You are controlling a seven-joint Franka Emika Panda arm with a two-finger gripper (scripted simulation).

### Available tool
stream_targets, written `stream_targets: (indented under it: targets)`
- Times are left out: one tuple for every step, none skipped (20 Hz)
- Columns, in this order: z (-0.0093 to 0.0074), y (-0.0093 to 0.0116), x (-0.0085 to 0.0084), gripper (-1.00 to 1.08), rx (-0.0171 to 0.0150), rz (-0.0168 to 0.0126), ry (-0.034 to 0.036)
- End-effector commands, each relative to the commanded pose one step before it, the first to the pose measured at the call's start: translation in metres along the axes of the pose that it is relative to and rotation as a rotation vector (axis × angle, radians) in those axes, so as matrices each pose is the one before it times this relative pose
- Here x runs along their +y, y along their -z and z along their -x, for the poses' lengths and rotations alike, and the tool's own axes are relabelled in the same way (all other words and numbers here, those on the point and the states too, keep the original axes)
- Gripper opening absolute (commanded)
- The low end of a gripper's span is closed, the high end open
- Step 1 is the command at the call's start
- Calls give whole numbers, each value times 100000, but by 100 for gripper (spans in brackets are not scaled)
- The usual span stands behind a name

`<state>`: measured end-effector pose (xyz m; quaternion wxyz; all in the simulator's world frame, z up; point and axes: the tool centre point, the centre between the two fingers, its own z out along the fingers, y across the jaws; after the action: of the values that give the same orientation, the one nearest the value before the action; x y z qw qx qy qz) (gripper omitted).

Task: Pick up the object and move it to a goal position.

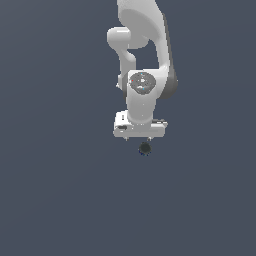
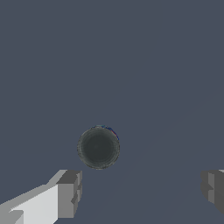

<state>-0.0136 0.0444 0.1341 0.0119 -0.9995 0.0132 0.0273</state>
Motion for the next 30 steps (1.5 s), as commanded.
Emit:
stream_targets:
  targets:
    - [47, -448, -296, 100, 255, 33, -3882]
    - [26, -203, -130, 100, 129, 16, -1815]
    - [32, -216, -136, 100, 139, 17, -1935]
    - [38, -229, -143, 100, 149, 18, -2058]
    - [45, -241, -149, 100, 160, 19, -2182]
    - [53, -254, -154, 100, 172, 20, -2306]
    - [61, -264, -158, 100, 182, 20, -2411]
    - [67, -265, -155, 100, 187, 20, -2430]
    - [73, -263, -152, 100, 190, 20, -2430]
    - [78, -262, -148, 100, 193, 19, -2430]
    - [83, -261, -143, 100, 197, 18, -2431]
    - [88, -259, -139, 100, 200, 17, -2431]
    - [93, -258, -134, 100, 204, 16, -2431]
    - [97, -256, -130, 100, 208, 14, -2431]
    - [102, -255, -124, 100, 212, 13, -2432]
    - [106, -253, -120, 100, 216, 11, -2431]
    - [110, -251, -114, 100, 220, 9, -2431]
    - [113, -250, -109, 100, 224, 6, -2432]
    - [116, -246, -103, 100, 226, 4, -2414]
    - [114, -234, -93, 100, 220, 1, -2306]
    - [111, -220, -84, 100, 212, -2, -2180]
    - [106, -206, -75, 100, 203, -4, -2056]
    - [101, -192, -66, 100, 194, -6, -1931]
    - [96, -178, -59, 100, 183, -8, -1807]
    - [91, -165, -52, 100, 173, -9, -1680]
    - [85, -152, -46, 100, 162, -10, -1556]
    - [79, -139, -40, 100, 151, -11, -1431]
    - [73, -127, -34, 100, 139, -12, -1307]
    - [66, -114, -29, 100, 127, -12, -1183]
    - [60, -102, -25, 100, 114, -11, -1058]
